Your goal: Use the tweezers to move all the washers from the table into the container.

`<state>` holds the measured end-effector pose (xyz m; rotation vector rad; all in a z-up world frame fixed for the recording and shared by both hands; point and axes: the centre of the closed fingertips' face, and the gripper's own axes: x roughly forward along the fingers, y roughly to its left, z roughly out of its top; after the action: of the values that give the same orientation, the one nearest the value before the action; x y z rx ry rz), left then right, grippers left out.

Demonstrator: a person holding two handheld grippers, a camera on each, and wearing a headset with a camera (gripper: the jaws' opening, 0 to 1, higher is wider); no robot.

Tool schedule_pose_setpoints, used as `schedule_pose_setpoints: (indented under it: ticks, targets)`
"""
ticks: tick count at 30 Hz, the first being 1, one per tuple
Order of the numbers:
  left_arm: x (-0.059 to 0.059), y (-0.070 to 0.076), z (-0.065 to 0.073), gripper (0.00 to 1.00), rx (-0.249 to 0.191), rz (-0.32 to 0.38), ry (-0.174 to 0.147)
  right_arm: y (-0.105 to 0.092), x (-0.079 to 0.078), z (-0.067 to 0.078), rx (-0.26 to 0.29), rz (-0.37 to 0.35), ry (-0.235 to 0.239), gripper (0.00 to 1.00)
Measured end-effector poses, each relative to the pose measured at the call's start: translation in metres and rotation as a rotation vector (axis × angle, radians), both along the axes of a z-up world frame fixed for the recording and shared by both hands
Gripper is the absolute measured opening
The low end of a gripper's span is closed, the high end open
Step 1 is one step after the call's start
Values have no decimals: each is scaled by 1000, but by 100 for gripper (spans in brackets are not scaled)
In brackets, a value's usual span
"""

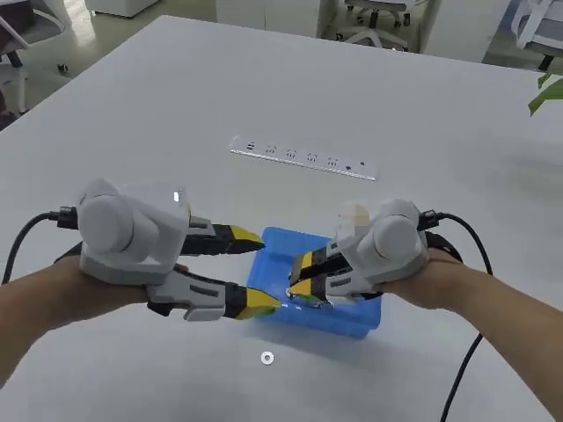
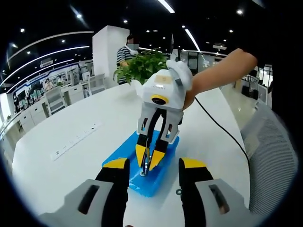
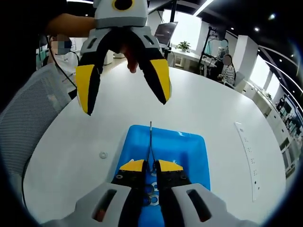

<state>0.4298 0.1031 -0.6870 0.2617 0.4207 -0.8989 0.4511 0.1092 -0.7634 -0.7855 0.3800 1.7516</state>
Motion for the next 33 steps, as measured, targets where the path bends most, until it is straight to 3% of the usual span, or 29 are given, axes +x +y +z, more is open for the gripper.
schedule_pose_setpoints:
  ticks: [11,20,33]
  targets:
    - [18,-16,-8,23,40,-68,-25,1,-1,0,-2,13,-6,10]
    - [19,-23,-16,8,65,-104,-11,1,-3,-2,-2,17,-1,10]
    - [22,-20,-13,7,79,-118,-31,1,-3,0,-5,15,-9,12]
